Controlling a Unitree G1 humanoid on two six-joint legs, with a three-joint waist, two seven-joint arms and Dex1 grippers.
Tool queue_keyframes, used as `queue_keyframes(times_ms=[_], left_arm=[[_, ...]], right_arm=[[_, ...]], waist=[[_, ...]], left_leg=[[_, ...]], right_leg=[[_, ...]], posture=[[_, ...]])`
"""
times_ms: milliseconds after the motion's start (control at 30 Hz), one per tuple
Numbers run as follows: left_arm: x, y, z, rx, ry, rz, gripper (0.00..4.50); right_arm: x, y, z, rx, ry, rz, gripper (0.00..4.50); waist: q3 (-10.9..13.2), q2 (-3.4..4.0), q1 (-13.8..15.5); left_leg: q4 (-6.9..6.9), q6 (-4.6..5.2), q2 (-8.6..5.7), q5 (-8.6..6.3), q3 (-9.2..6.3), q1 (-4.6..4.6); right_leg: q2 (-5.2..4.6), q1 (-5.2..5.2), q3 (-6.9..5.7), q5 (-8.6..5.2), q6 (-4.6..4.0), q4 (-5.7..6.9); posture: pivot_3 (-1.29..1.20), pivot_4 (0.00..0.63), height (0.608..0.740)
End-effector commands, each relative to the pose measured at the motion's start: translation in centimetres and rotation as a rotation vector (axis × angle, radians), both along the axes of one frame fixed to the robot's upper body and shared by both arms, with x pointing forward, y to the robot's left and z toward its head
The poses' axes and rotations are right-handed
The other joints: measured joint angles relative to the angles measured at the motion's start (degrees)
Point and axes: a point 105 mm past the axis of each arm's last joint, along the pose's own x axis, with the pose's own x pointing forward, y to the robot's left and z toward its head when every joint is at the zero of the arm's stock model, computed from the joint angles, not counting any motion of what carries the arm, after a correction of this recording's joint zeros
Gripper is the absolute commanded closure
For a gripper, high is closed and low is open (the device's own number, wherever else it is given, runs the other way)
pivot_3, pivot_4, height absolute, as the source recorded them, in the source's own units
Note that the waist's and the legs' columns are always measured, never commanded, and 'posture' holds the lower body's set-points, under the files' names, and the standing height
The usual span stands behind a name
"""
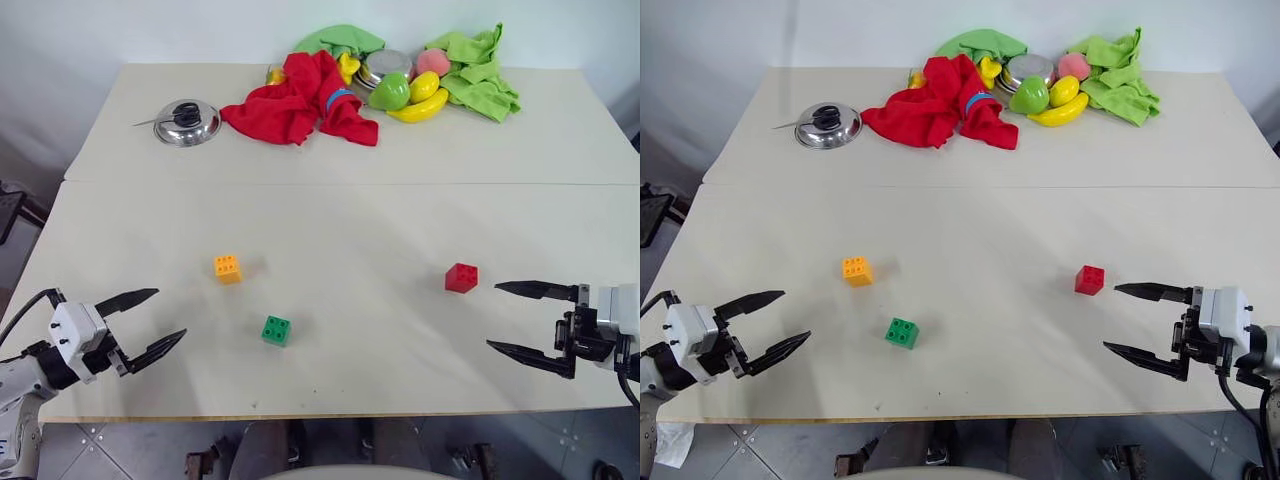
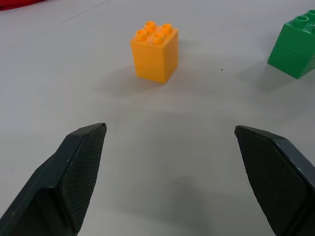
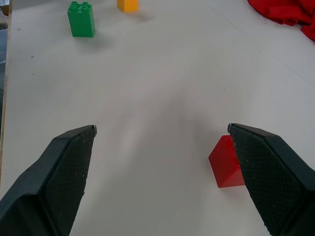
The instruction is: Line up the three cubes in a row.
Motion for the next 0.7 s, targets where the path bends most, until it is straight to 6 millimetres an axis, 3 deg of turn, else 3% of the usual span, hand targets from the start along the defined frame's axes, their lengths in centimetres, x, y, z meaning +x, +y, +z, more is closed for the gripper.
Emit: queue_keyframes(times_ms=[33,100,167,233,267,367,500,600,700], left_arm=[[-0.3,0.1,1.1,0.011,-0.040,-0.001,0.06],[-0.5,-0.1,1.5,-0.025,-0.029,-0.007,0.06],[-0.1,-1.1,3.9,-0.137,-0.073,-0.033,0.06],[0.5,-4.2,6.7,-0.225,-0.091,-0.163,0.06],[0.4,-5.7,7.2,-0.236,-0.062,-0.238,0.06],[0.1,-9.5,6.3,-0.209,0.023,-0.430,0.06],[0.5,-11.3,5.4,-0.208,0.063,-0.497,0.06],[0.9,-11.8,5.3,-0.202,0.054,-0.510,0.06],[0.9,-12.1,5.1,-0.197,0.049,-0.523,0.06]], right_arm=[[0.2,0.4,0.9,0.012,-0.064,0.009,0.00],[0.4,0.2,1.1,0.030,-0.080,-0.016,0.00],[0.7,-0.4,1.8,0.065,-0.101,-0.080,0.00],[1.0,-1.8,2.9,0.104,-0.138,-0.185,0.00],[0.9,-2.5,3.2,0.118,-0.144,-0.228,0.00],[-0.2,-5.3,2.6,0.117,-0.135,-0.373,0.00],[-1.4,-8.0,0.9,0.043,-0.116,-0.459,0.00],[-1.0,-8.2,0.4,0.007,-0.100,-0.442,0.00],[0.8,-6.9,-0.4,-0.104,-0.027,-0.366,0.00]], waist=[[0.00,0.00,-0.03],[0.00,0.00,0.00],[0.00,-0.01,0.07],[0.02,-0.01,0.76],[0.02,-0.01,1.26],[-0.10,0.28,1.33],[-0.08,0.29,1.43],[-0.09,0.30,0.74],[-0.09,0.34,-0.64]], left_leg=[[0.00,0.00,0.00,0.00,0.00,0.00],[0.00,0.00,0.01,0.00,-0.01,0.00],[0.00,0.00,0.00,0.00,-0.01,-0.01],[0.12,0.00,-0.01,0.00,-0.13,-0.08],[0.23,0.00,-0.02,0.00,-0.21,-0.11],[0.38,-0.02,-0.03,-0.02,-0.26,-0.03],[0.28,-0.02,-0.05,-0.03,-0.16,0.03],[0.32,-0.01,-0.03,-0.02,-0.07,0.09],[0.33,-0.01,0.02,0.00,0.06,0.17]], right_leg=[[0.00,0.00,0.00,0.00,0.00,0.00],[0.00,0.00,0.00,0.00,0.00,0.00],[-0.01,0.00,0.00,0.00,0.00,0.00],[-0.04,0.03,-0.04,0.00,0.00,0.05],[-0.06,0.04,-0.04,0.00,0.00,0.10],[-0.06,0.23,0.01,0.00,0.00,0.11],[0.11,0.27,-0.07,0.00,0.00,0.06],[0.15,0.28,0.02,0.02,0.04,0.06],[0.16,0.24,0.15,0.02,0.04,0.16]], posture=[[0.00,0.150,0.740],[0.00,0.150,0.740],[0.00,0.150,0.740],[0.00,0.150,0.740],[0.00,0.150,0.740],[0.00,0.150,0.740],[0.00,0.150,0.740],[0.00,0.150,0.740],[0.00,0.150,0.740]])
